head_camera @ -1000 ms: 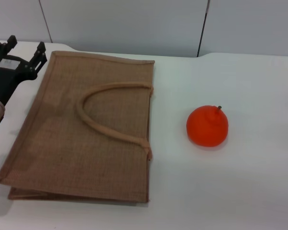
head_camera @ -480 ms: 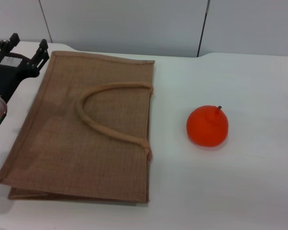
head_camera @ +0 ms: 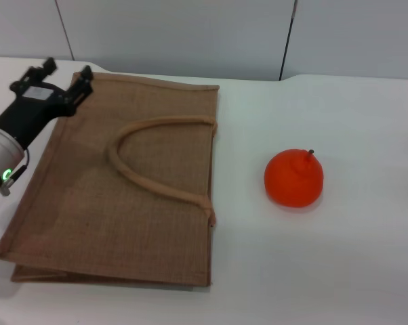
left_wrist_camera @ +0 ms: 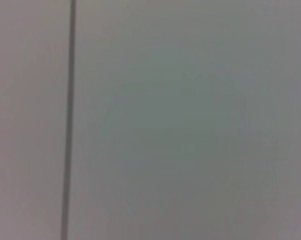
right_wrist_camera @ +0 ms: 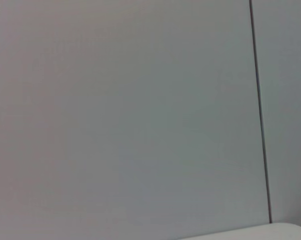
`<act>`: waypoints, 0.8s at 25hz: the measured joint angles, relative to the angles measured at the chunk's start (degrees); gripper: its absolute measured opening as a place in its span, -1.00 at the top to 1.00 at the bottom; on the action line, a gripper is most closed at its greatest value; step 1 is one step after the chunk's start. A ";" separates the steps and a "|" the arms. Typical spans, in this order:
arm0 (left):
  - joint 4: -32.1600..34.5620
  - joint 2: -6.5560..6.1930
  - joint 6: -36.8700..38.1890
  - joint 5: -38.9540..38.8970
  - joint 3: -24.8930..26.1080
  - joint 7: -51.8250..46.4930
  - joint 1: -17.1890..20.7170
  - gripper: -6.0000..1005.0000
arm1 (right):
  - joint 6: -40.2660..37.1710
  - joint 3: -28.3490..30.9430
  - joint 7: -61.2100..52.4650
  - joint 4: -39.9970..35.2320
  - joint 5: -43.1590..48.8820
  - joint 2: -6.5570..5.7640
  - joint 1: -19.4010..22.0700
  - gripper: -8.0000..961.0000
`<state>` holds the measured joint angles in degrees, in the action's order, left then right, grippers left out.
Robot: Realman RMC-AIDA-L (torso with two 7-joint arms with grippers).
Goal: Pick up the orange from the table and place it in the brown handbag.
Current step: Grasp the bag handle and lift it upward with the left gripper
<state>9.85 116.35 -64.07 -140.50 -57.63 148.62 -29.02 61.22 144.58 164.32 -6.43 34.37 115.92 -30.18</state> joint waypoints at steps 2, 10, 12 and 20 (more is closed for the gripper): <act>2.20 -0.10 1.05 3.88 -0.03 -3.70 0.22 -0.50 | -0.03 0.00 0.04 0.02 0.00 -0.04 0.09 -0.86; 16.00 0.22 4.16 20.44 -0.03 -19.66 3.13 -0.50 | -2.10 -0.10 0.21 0.08 0.09 -0.08 -0.01 -0.86; 19.69 0.45 5.26 23.38 -0.03 -22.16 4.40 -0.50 | -2.19 -0.10 0.20 0.09 0.09 -0.08 -0.08 -0.86; 30.02 0.63 14.10 27.90 -2.48 -27.24 9.23 -0.50 | -2.25 -0.08 0.16 0.11 0.09 -0.08 -0.23 -0.86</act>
<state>39.88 116.99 -49.97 -112.60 -60.11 121.38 -19.79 58.97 144.49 164.48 -6.32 34.45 115.84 -30.41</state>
